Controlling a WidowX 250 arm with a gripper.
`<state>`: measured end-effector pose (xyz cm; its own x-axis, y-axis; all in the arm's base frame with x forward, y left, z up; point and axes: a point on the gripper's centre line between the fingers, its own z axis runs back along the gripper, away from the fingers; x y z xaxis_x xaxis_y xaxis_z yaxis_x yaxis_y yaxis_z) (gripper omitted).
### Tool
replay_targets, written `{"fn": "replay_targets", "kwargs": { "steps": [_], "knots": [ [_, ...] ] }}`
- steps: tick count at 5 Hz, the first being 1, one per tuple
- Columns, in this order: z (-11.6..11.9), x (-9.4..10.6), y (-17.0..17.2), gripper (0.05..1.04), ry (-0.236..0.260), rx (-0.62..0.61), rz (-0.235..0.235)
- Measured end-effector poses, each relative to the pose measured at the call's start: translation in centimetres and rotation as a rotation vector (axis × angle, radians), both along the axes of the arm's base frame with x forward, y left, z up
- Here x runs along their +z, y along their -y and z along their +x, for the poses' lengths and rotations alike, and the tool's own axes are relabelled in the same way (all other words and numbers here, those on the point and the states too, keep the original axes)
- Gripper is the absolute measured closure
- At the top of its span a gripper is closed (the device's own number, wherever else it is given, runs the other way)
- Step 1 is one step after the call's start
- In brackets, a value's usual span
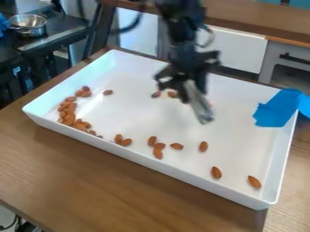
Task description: Sweep into pile
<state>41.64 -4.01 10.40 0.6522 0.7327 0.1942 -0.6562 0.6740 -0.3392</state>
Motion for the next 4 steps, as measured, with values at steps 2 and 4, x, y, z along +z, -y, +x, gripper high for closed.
{"fn": "replay_targets", "kwargs": {
  "steps": [2,4],
  "knots": [
    [-0.3,-0.6,9.7,0.709,0.060,-0.239,0.071],
    [-1.5,-1.2,13.1,0.709,0.102,-0.322,0.097]
  ]
}}
